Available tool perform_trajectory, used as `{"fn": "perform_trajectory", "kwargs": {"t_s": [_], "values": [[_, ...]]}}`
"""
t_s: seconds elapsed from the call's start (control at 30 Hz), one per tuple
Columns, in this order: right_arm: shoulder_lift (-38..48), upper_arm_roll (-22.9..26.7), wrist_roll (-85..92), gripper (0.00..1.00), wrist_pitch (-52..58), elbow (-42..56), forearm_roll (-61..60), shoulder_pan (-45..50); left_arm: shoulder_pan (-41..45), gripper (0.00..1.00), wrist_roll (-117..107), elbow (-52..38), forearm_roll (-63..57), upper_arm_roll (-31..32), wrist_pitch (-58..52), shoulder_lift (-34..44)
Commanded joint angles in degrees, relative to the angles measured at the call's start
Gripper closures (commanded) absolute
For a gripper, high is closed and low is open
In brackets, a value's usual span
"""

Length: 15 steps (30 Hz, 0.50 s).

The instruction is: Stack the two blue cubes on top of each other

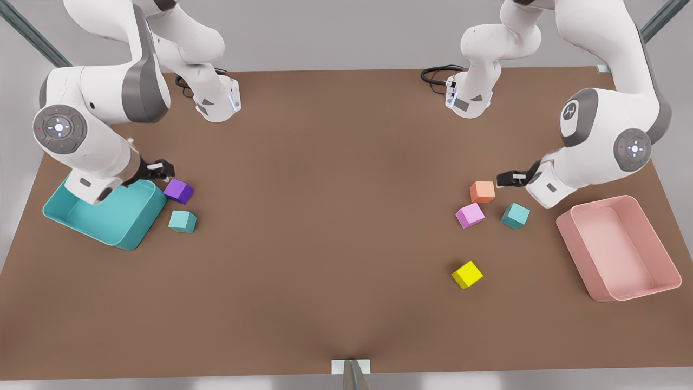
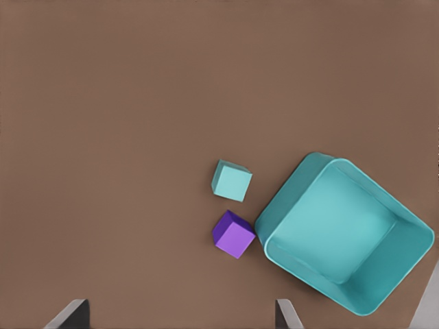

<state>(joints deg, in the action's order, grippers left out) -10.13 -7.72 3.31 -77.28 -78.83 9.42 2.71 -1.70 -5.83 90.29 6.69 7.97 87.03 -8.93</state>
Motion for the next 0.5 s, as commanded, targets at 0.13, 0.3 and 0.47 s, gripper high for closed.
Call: {"fn": "perform_trajectory", "kwargs": {"t_s": [0.13, 0.3, 0.47], "values": [[-8.49, -0.1, -3.48, 0.0, -4.55, -1.41, 0.51, 0.45, -0.24, 0.0, -4.02, -0.02, 0.08, 0.03, 5.43, 0.06], [-17.55, -0.01, -9.37, 0.0, -21.76, -6.15, 2.45, -1.48, -0.24, 0.0, -4.02, 0.06, 0.08, 0.03, 5.43, -0.03], [-16.32, -0.19, -9.29, 0.0, -38.56, -19.07, -1.33, -8.07, -0.33, 0.0, -3.93, 0.06, 0.08, 0.03, 3.85, -0.03]]}}
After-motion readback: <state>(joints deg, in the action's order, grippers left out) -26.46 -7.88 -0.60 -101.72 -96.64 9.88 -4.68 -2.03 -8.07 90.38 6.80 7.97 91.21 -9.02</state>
